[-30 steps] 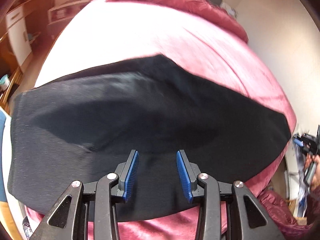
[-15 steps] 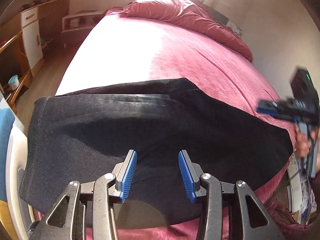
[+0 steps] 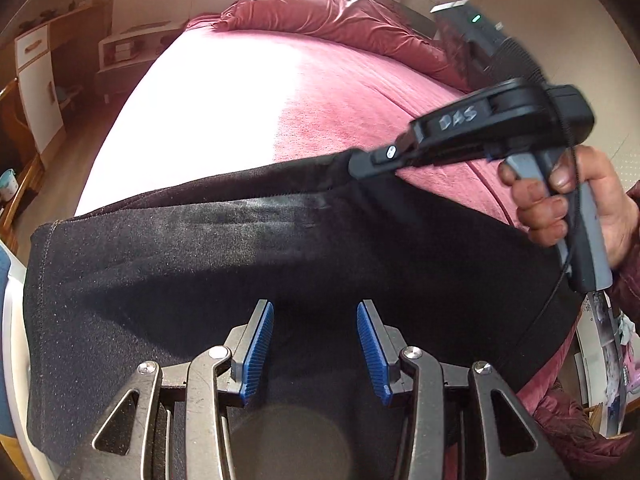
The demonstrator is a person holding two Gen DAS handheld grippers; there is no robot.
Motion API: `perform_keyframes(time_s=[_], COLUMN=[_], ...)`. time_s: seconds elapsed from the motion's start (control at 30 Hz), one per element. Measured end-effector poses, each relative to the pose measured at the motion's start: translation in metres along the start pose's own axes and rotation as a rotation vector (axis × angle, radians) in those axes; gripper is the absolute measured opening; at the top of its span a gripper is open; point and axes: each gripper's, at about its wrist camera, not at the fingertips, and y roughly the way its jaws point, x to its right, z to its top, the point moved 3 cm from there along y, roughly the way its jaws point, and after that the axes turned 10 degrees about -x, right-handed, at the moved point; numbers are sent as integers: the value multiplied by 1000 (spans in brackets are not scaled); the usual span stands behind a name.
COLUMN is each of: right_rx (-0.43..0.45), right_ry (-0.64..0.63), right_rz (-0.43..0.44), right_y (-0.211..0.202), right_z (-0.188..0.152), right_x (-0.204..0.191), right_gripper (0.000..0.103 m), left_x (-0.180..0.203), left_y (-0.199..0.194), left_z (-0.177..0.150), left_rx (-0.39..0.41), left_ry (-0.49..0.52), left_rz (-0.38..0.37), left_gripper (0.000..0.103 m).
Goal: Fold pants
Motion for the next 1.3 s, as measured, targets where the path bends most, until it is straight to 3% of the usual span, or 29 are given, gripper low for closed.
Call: perform_keyframes(time_s=[0.07, 0.13, 0.2, 0.3, 0.37, 0.43, 0.53, 0.63, 0.77, 0.87, 0.97, 1.1, 1.2, 1.27, 1.3], right_rx=[42, 0, -35, -1, 5, 32, 99, 157, 154, 111, 63, 29, 25, 26, 28], right_ry=[58, 85, 76, 121, 138, 150, 165, 147, 103, 71, 70, 112, 122, 139, 143], right_rz=[-19, -44, -86, -49, -58, -66, -97, -66, -58, -84, -91, -88, -119, -122, -131], right_y=[-6, 15, 37, 39, 37, 25, -6, -39, -47, -32, -6, 9, 6, 5, 3], right_z=[8, 9, 3, 1, -1, -7, -19, -44, -88, -122, -147, -178, -195, -203, -206], right_x=[14, 22, 21, 27, 28, 28, 23, 13, -6, -21, -30, -28, -26, -23, -21], right_gripper=[5, 5, 5, 7, 13, 32, 34, 38, 42, 42, 42, 42, 42, 42, 42], left_x=[-8, -15, -17, -16, -19, -25, -60, -110, -186, -221, -234, -226, -220, -215, -213], left_y=[11, 26, 31, 24, 13, 1, -37, -74, -109, -117, -113, -80, -59, -55, -57], left_z=[2, 1, 0, -4, -8, -9, -14, -29, -75, -111, -136, -137, -133, -126, -122], left_rx=[-34, -78, -74, -62, -64, -69, -22, 20, 21, 7, 3, -47, -64, -42, -31], left_ry=[-22, -37, -40, -55, -66, -92, -201, -354, -593, -749, -862, -936, -937, -906, -885], left_rz=[34, 56, 70, 68, 50, 30, 33, 44, 83, 63, -16, -98, -87, -67, -61], left_gripper=[44, 44, 43, 43, 43, 43, 46, 47, 47, 47, 47, 47, 45, 19, 16])
